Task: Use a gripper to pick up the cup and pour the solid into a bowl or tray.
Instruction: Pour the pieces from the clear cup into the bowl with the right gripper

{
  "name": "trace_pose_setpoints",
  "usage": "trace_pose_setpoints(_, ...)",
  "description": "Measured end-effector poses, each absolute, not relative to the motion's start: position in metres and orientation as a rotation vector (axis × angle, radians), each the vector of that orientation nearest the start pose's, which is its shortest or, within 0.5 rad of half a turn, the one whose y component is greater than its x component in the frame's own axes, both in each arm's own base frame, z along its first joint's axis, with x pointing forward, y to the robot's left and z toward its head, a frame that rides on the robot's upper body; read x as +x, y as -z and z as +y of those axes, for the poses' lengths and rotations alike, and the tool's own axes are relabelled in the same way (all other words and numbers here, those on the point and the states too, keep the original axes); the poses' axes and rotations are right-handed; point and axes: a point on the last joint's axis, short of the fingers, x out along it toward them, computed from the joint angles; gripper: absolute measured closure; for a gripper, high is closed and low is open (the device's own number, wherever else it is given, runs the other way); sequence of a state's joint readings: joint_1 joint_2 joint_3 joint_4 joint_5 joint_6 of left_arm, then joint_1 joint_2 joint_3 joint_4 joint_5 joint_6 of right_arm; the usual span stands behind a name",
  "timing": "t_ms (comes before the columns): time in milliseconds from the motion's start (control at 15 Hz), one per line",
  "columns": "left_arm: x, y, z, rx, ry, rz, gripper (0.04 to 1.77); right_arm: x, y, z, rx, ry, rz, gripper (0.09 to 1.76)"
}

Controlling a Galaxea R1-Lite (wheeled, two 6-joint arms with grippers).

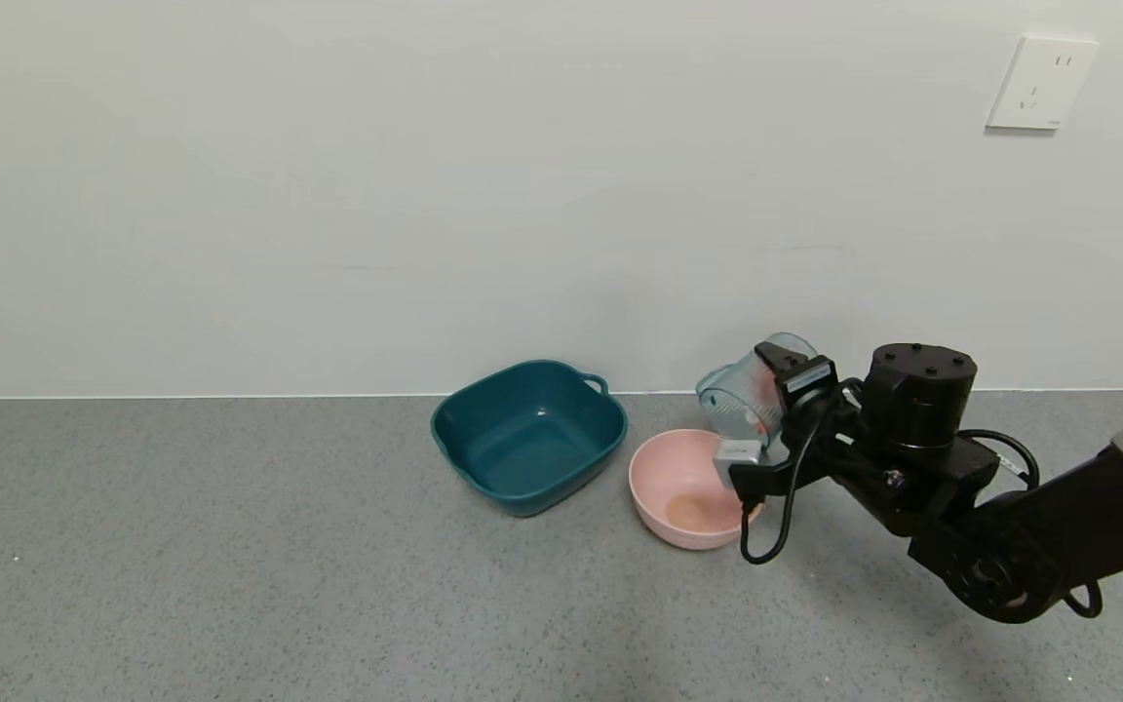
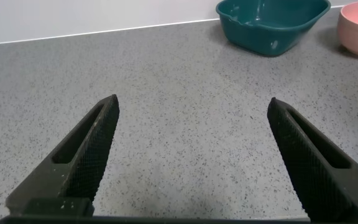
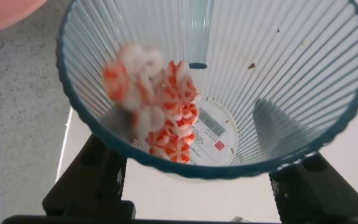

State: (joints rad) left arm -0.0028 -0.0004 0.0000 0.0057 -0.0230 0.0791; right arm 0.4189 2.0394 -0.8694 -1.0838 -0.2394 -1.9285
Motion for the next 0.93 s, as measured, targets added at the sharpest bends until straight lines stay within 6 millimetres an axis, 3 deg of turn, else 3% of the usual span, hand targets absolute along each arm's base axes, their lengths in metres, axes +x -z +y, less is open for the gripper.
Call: trace_pose_setpoints(933, -0.0228, -0.0748, -0.0004, 0.079, 0.026, 0.005, 0.09, 0.3422, -0.1312, 0.1547, -2.281, -0.194, -0.224, 0.54)
